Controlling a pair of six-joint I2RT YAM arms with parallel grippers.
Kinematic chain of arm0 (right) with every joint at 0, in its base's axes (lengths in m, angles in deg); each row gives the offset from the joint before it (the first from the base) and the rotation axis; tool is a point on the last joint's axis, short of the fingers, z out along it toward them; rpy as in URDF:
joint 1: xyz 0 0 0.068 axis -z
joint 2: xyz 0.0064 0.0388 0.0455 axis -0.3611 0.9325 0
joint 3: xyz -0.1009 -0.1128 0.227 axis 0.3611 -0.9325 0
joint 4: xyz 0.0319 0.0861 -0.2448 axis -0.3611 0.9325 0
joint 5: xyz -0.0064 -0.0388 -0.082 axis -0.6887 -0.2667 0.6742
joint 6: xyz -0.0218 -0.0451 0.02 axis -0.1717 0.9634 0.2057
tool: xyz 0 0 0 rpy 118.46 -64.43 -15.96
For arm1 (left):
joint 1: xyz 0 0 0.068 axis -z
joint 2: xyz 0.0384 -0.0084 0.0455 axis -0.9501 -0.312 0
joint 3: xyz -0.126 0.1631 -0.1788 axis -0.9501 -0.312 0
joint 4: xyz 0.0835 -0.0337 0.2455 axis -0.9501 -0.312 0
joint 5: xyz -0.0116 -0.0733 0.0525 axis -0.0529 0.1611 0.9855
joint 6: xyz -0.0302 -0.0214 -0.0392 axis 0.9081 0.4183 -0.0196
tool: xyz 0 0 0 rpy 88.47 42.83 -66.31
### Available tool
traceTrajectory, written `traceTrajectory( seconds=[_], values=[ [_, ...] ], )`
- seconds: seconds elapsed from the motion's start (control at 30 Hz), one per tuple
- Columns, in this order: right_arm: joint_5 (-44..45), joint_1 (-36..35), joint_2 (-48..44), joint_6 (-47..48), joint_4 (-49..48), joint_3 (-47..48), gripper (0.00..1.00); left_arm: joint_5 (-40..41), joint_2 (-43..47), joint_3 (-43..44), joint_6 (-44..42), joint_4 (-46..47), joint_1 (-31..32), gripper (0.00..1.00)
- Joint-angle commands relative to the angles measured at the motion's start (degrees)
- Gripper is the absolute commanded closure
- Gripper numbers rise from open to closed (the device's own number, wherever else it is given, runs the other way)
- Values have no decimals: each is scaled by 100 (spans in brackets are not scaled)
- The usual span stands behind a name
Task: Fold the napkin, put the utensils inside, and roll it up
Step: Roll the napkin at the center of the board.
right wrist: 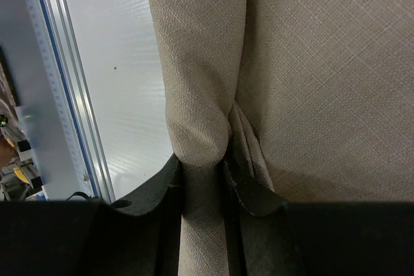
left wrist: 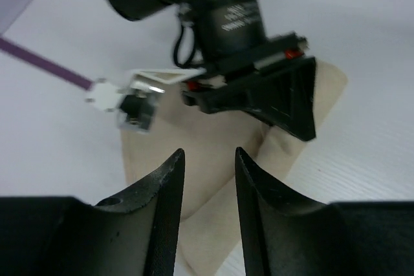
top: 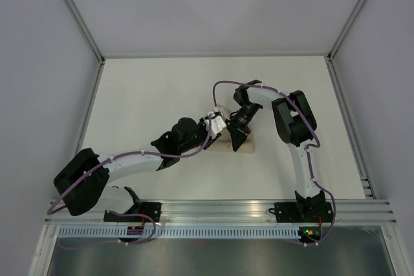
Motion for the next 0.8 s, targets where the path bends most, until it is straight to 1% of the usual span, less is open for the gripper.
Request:
traceTrajectory(
  seconds=[0.0, 0.03, 0.07, 0.13, 0.27, 0.3, 0.33, 0.53, 0.77],
  values=[
    [957, -8, 536, 159, -566, -33, 100, 32, -528, 222, -859, 49, 571, 57],
    [975, -8, 554, 150, -584, -24, 99, 102, -642, 248, -920, 66, 677, 54],
    [984, -17, 571, 141, -584, -24, 100, 207, -904, 283, -1095, 66, 774, 53],
    [1001, -8, 606, 124, -610, -15, 99, 322, -1108, 328, -1289, 75, 1003, 52],
    [1036, 1, 624, 124, -602, -32, 99, 515, -1442, 337, -1588, 207, 1074, 46],
    [1045, 1, 624, 124, -602, -41, 100, 559, -1486, 328, -1650, 311, 1074, 42],
    [1054, 10, 624, 124, -602, -41, 100, 664, -1539, 328, -1755, 312, 1074, 41],
    [1045, 10, 659, 106, -611, -59, 99, 727, -1891, 372, -2019, 312, 1074, 40],
    [1098, 19, 712, 89, -637, -68, 100, 735, -2155, 407, -2134, 269, 1092, 40]
  ],
)
